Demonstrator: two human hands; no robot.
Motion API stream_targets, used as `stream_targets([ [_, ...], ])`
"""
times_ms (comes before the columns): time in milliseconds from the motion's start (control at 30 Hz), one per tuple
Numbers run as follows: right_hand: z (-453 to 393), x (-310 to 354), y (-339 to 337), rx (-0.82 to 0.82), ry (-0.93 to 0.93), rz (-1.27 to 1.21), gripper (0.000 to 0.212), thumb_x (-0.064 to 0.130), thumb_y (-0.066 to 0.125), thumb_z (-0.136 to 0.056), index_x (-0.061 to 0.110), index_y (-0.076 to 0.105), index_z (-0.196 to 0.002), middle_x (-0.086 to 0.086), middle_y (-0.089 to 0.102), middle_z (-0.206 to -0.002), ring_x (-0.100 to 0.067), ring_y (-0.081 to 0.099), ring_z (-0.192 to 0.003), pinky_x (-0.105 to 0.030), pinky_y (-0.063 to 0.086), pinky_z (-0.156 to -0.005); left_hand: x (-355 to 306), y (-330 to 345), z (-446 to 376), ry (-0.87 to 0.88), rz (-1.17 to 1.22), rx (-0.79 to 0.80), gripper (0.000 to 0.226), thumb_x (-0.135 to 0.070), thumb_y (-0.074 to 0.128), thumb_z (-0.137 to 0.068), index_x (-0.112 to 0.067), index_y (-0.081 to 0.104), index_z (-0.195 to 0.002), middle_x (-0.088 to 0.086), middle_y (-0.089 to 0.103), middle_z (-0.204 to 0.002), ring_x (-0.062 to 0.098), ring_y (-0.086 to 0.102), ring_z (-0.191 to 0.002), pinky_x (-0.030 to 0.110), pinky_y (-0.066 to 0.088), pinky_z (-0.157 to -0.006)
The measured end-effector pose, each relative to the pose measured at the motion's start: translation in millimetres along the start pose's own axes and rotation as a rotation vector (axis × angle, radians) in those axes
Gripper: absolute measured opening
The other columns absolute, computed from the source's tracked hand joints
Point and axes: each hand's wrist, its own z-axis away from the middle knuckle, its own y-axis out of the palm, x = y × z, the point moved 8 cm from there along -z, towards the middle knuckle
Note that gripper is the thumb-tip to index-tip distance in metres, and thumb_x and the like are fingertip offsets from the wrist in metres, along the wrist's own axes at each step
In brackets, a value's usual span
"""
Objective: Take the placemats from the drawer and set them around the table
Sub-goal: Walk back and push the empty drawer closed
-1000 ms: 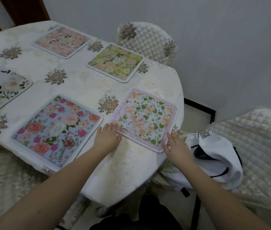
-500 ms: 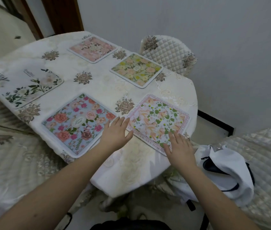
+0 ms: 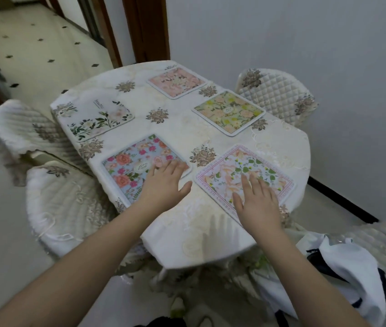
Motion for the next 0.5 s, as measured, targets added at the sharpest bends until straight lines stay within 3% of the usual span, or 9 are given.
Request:
stream_targets([
  [100,-1,26,-2,0.023,-0.057,-0.007,0.063,0.052,0.02,-0.101,0.022,0.01,-0.156,-0.004,0.014,-0.163,-0.024,0.008,-0.151,-0.042,0.006,-0.12,24,-6,21,-0.062,0.011,0.014,0.067,-0.059,0.022,-0.1,-0.027,0.01,-0.158,-0.002,0.01,-0.166,0.017,0.005,-0.152,0.05,0.005,-0.122],
  [500,6,214,-2,0.047,-0.37,-0.009,0.061,0.05,0.025,-0.102,0.023,0.016,-0.156,-0.002,0.018,-0.162,-0.022,0.012,-0.15,-0.042,0.01,-0.119,178,-45,144,-0.376,-0.024,-0.103,0.069,-0.062,0.02,-0.098,-0.028,0.015,-0.157,-0.002,0.014,-0.165,0.016,0.006,-0.152,0.051,0.004,-0.121],
])
